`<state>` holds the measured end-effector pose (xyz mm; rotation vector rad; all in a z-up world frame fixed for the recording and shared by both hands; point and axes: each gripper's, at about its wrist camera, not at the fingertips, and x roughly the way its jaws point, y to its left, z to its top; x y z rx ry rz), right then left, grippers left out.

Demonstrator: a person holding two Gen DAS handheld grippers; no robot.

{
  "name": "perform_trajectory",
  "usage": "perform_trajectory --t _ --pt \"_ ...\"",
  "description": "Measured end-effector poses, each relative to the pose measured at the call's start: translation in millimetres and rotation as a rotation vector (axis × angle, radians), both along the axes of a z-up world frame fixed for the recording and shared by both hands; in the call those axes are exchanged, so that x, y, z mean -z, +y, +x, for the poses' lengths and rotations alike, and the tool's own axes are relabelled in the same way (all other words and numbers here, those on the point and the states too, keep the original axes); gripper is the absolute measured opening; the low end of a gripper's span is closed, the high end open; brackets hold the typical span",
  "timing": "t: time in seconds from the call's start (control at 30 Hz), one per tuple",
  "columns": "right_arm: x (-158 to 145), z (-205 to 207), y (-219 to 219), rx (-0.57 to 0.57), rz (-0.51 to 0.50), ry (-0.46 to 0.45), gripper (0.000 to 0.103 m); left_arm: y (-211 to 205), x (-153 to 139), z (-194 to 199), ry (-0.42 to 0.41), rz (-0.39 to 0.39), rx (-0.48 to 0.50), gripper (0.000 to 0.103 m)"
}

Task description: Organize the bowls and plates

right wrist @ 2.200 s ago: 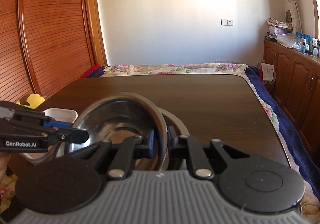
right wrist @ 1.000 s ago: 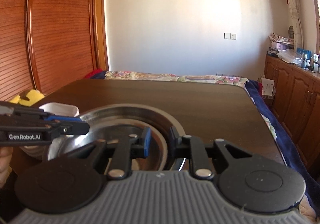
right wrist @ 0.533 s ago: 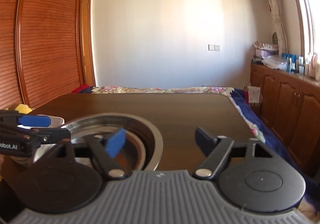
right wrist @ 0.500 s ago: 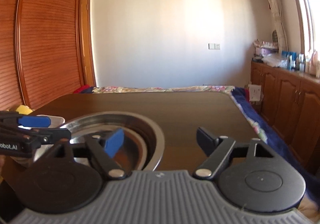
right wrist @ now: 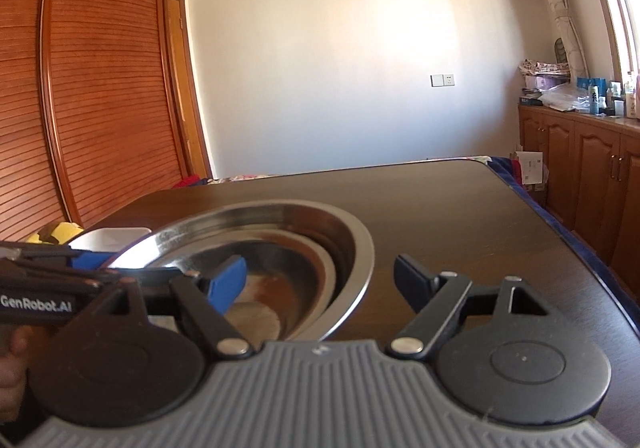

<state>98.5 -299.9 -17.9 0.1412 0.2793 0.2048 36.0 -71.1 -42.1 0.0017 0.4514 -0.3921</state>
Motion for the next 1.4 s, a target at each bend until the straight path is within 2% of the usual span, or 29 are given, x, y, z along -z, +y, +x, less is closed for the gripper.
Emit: perform_trajectory --t 0.1,0.17,0.3,0.43,0.73,1.07,1.4 --pt "2 1 0 -0.009 0.014 -0.002 0.073 0 2 0 -0.005 -0.003 -0.014 0.061" --pt "3 0 0 -0.011 0.019 -0.007 0.067 0 3 -1 -0.008 -0.007 -0.018 0.054" --pt "4 -4 1 -0.017 0.023 -0.028 0.05 0 4 -3 -0.011 -0.011 -0.03 0.045" --pt "4 -5 -1 -0.012 0.03 -0.036 0.045 2 4 -4 -0.01 -0.016 -0.044 0.038" --pt "4 -6 1 0.008 0.025 -0.04 0.043 1 -1 0 0.011 -0.017 -0.036 0.037" --pt "-5 -5 4 0.009 0.013 -0.032 0.041 6 -16 -4 -0.024 -0.018 -0.021 0.037" --pt "-34 1 14 -0.024 -0.014 -0.08 0.041 24 -47 1 -0.064 -0.024 -0.042 0.037"
